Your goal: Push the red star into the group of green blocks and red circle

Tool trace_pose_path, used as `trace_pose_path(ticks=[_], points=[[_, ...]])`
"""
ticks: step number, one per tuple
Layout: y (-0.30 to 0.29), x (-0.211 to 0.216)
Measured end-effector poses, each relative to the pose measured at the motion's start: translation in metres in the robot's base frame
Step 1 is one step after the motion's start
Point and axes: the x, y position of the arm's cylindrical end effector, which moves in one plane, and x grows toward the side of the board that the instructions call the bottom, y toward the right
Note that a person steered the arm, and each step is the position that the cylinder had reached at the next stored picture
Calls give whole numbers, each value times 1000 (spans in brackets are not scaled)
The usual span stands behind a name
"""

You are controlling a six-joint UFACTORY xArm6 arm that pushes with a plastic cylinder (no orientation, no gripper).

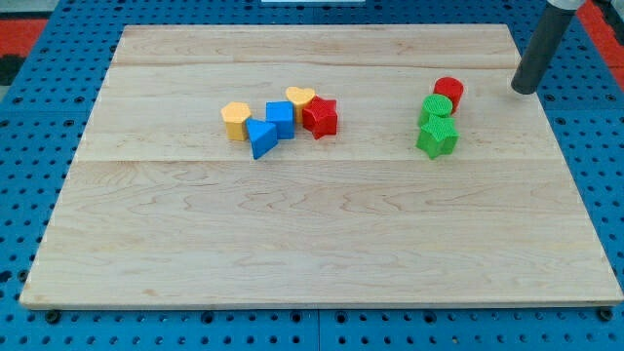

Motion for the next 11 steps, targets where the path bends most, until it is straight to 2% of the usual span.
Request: trace_pose_path(ticks=[1,3,4,5,6,7,8,9,11], points=[[-1,0],[-25,-44],[-85,-46],[-120,-11],[-109,-4],[-154,-8],[-250,-22],[-337,-15],[-347,31]])
